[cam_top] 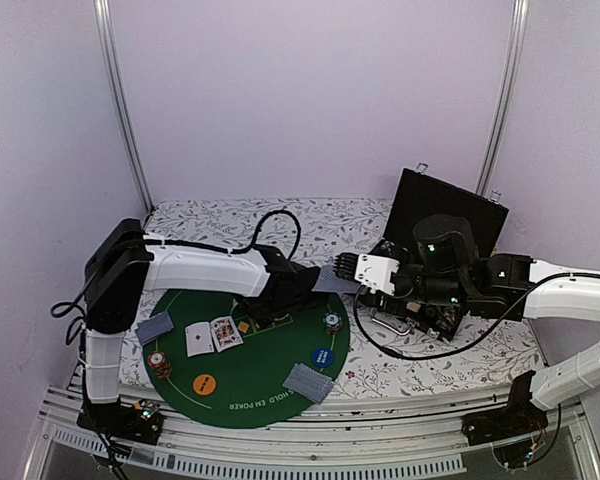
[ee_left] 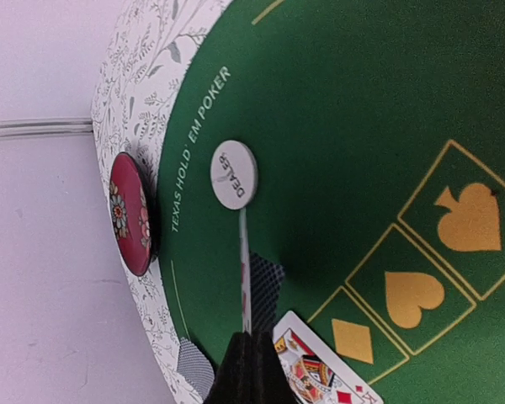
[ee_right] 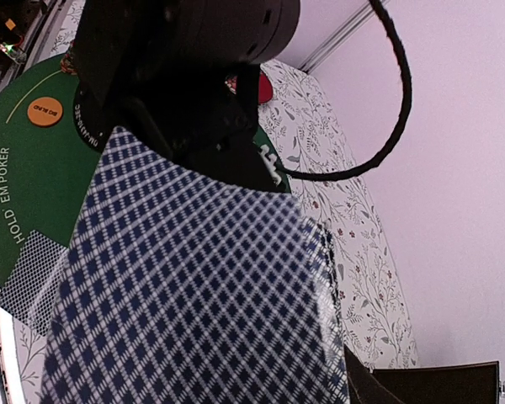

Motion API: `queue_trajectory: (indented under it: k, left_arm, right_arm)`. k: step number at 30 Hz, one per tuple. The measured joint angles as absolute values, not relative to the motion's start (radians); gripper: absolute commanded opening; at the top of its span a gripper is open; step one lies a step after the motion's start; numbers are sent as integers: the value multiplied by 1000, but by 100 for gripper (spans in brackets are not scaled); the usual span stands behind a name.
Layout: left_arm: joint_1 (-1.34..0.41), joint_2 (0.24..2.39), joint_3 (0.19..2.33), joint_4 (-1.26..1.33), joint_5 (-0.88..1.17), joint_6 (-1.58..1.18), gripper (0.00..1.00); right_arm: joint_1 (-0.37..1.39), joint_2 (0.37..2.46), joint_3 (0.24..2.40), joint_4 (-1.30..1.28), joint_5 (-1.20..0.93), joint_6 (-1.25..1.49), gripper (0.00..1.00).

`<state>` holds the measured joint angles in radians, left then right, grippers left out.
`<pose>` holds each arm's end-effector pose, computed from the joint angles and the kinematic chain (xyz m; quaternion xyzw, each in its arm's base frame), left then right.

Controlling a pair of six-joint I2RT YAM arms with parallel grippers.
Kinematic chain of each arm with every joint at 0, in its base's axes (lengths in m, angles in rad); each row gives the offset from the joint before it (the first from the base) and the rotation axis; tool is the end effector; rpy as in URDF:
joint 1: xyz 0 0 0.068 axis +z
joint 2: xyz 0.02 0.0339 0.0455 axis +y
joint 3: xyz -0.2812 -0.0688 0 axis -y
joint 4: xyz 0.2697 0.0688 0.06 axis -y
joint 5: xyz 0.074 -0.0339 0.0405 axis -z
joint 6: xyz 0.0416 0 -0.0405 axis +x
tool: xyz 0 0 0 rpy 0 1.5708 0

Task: Distribute texas hold em gaming equipment
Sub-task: Flop the poker card into the community card area.

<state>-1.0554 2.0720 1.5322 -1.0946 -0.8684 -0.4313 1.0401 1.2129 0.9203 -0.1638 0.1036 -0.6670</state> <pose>0.2301 -0.3419 0.1723 0.2911 0.8589 0.3291 0.2633 0.1559 0.2571 0.3057 -0.6208 0.5778 0.0548 0.5271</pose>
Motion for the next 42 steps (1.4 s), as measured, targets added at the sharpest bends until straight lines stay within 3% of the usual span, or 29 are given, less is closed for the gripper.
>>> queue_trajectory:
  k: [34,38,42]
  left_arm:
    - [-1165,2090,1400,-916,-651,-348,0]
    - [-1165,2091,1402,-923,-610,-350,24]
    - [-1165,2090,1416,-933,-583,-344,32]
  right_arm:
    - [1040,1181,920,-157,121,-666,46]
    - [1040,1181,920,-157,121,-666,46]
    - [1040,1181,920,-157,121,-666,46]
